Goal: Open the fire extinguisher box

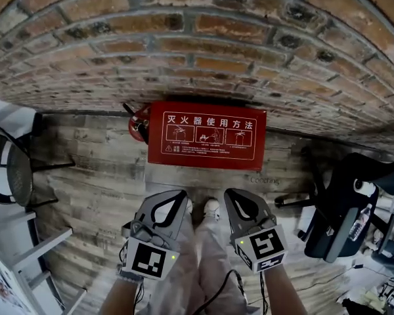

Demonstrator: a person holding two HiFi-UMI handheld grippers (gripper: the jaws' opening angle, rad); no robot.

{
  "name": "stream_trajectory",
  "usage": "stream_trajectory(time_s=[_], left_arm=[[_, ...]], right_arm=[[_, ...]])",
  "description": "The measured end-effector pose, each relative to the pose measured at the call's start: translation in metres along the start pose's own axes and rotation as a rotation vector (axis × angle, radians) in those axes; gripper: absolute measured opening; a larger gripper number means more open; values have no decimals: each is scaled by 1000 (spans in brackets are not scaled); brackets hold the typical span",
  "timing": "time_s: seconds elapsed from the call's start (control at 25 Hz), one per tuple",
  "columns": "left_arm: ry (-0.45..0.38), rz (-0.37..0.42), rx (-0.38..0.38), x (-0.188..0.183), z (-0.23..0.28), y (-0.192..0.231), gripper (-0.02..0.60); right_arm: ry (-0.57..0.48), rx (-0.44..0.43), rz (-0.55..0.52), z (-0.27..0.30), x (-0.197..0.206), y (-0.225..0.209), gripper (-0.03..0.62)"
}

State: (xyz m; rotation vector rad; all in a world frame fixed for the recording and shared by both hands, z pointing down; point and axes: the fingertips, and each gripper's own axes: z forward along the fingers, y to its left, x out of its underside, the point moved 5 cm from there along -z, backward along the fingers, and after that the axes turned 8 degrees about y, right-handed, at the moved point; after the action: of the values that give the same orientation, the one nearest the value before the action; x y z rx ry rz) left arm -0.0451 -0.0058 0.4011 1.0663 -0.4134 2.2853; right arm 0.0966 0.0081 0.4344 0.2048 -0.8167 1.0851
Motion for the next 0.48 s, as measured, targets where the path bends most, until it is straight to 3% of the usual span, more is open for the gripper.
stream_trajectory(time_s=[0.16, 0.32, 0.48], left_arm=[[26, -23, 8, 30, 28, -2, -2], [80, 51, 31, 59, 57, -9, -2], [95, 5, 39, 78, 79, -7, -2]], right_arm=[[21, -34, 64, 24, 18, -5, 5], [35, -70, 131, 45, 34, -12, 60], [35, -106, 187, 64, 45, -19, 96]])
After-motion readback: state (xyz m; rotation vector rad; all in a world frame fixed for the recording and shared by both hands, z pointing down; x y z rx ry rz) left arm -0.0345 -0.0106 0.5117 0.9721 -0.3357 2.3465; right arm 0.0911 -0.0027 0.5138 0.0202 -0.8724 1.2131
